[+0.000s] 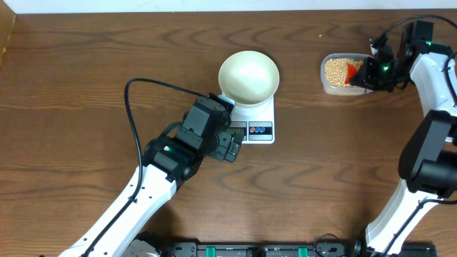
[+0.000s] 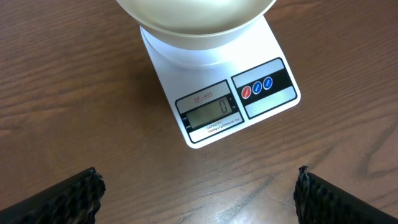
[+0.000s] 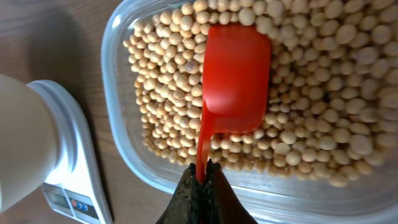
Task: Scoop item into bowl and weigh 50g on scale
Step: 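Lower the red scoop into the chickpea tub with the right gripper, then scoop chickpeas and lift the red scoop out of the tub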
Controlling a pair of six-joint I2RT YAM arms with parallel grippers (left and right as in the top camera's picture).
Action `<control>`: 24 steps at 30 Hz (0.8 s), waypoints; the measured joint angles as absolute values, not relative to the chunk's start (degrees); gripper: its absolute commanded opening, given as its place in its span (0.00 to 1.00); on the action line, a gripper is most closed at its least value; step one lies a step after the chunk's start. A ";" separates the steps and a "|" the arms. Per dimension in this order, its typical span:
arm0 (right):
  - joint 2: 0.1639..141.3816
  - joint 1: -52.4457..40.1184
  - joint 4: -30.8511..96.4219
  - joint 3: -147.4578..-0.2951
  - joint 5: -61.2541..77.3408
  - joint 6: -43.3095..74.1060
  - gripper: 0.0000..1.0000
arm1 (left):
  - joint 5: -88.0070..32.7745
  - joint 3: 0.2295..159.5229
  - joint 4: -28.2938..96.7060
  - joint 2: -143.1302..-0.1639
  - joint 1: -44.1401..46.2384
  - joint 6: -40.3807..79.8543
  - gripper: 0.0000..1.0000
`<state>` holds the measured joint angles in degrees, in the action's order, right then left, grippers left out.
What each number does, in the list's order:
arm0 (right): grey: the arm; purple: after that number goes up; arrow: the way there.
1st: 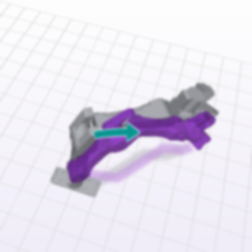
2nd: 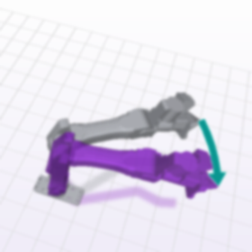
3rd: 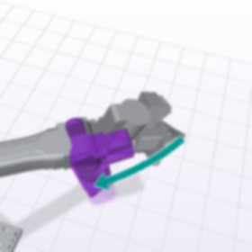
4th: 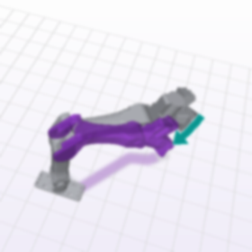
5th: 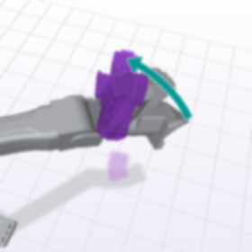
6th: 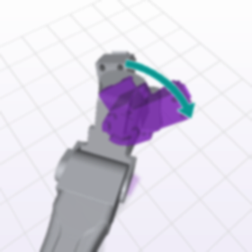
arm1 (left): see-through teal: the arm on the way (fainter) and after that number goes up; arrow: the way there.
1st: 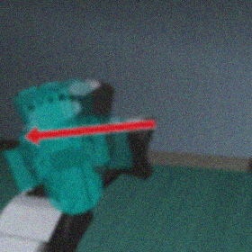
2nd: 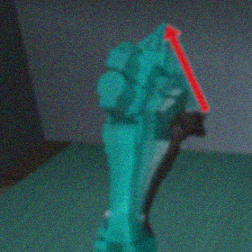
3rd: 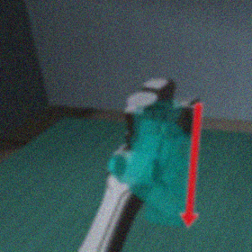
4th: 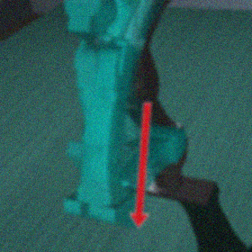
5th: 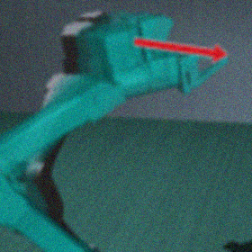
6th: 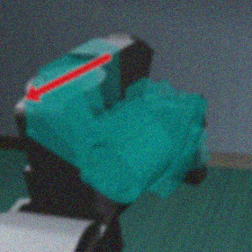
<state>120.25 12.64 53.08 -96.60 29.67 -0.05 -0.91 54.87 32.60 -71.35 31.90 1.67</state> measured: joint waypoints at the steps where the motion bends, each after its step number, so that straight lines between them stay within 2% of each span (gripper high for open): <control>1: 120.25 12.73 52.99 -96.51 30.28 0.01 0.01 | -0.91 54.87 32.60 -71.35 31.90 1.67 1.00; 14: 121.56 20.75 53.45 -95.37 41.54 -0.51 0.01 | -0.91 54.87 32.60 -71.35 31.90 1.67 1.00; 24: 121.56 22.17 52.95 -94.52 44.27 -0.71 0.01 | -0.93 54.87 32.60 -71.35 31.90 1.67 1.00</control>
<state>121.56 22.17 52.95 -94.52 44.27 -0.71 -0.93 54.87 32.60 -71.35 31.90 1.67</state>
